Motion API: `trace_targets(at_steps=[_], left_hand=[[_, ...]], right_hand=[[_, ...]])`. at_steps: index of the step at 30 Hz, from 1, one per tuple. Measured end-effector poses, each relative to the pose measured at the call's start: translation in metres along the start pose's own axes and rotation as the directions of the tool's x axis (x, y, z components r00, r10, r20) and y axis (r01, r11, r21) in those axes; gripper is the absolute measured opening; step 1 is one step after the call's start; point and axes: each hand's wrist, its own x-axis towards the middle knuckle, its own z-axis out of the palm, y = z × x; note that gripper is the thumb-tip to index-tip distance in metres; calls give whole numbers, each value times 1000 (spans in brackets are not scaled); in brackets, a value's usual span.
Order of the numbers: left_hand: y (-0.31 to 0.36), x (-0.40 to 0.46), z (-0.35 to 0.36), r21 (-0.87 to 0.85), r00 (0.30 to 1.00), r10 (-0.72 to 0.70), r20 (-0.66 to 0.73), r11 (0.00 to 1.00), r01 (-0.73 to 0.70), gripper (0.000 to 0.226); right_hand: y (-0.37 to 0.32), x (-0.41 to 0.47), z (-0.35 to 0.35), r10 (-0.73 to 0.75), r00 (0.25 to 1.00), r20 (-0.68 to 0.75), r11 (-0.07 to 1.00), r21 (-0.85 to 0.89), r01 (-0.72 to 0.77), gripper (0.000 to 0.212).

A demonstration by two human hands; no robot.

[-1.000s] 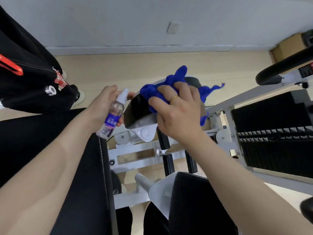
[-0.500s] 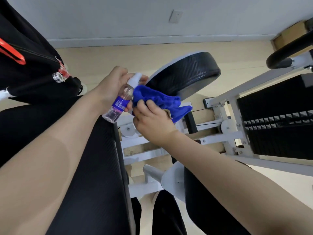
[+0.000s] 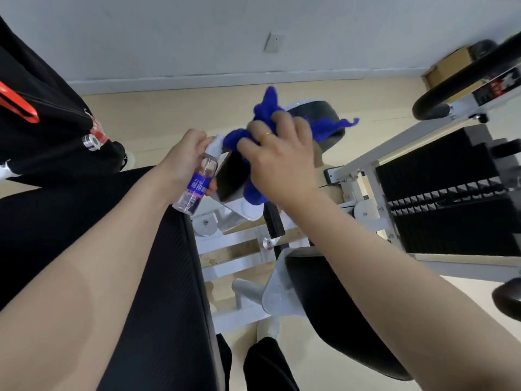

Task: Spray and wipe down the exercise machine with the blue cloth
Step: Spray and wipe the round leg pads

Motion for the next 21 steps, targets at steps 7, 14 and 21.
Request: trace_targets(at_steps=[7,14,21], left_hand=[[14,-5,19,367,988,52,-148,930,6,29],[14,1,49,405,954,179,-242,912,-68,31],[21,9,66,438,925,206,-320,898,-48,43]], right_hand=[[60,19,-7,672,718,182,648,324,-689,43],[88,-9,1,530,831,171,714,439,-546,38],[108,-3,-6,478,808,343,542,609,-579,42]])
